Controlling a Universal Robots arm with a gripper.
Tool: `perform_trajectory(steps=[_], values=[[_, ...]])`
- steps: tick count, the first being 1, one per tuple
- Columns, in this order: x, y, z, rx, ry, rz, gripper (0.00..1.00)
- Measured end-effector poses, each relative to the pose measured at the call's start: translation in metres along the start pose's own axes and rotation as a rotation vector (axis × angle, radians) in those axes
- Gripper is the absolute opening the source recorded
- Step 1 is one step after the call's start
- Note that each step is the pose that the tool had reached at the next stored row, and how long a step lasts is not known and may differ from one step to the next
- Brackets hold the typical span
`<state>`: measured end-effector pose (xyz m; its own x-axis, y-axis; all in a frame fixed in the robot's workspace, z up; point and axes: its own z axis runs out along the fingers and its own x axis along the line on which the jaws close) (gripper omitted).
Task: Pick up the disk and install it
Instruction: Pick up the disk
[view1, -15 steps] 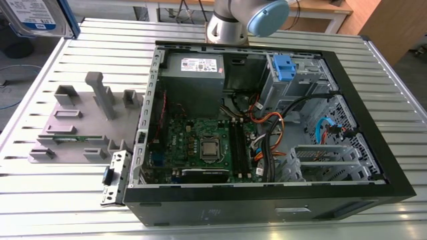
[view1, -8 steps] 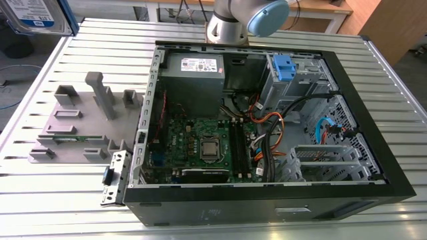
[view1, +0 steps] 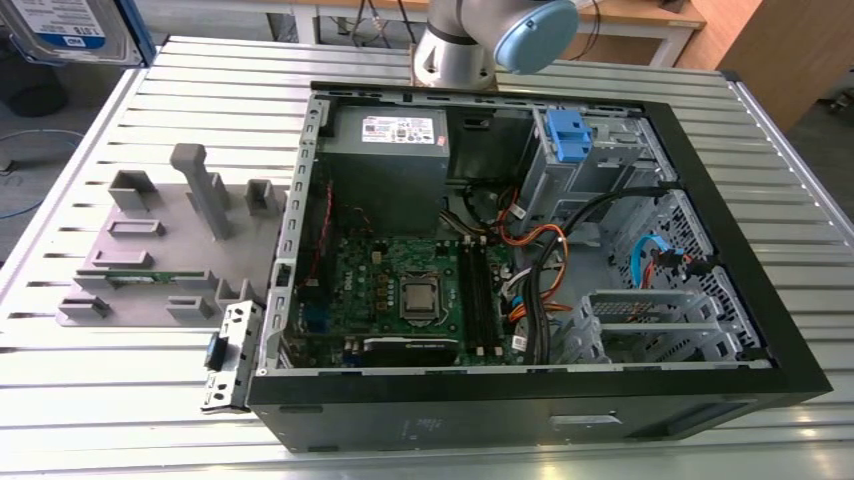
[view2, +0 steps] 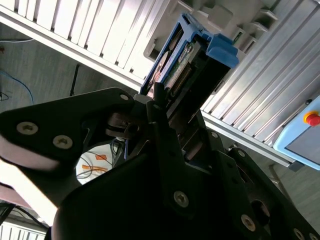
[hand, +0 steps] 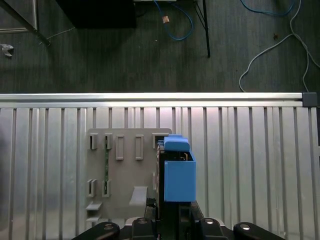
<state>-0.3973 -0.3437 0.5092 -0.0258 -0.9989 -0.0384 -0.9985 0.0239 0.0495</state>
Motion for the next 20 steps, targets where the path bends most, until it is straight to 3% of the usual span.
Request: perform_trajectory(steps=[13, 20], values=[[-0.0001, -0.0003, -0.0007, 0.0000, 0.0000, 0.000, 0.35], [-0.0003, -0.0102, -0.0012, -0.0008, 0.0000, 0.000, 0.35]])
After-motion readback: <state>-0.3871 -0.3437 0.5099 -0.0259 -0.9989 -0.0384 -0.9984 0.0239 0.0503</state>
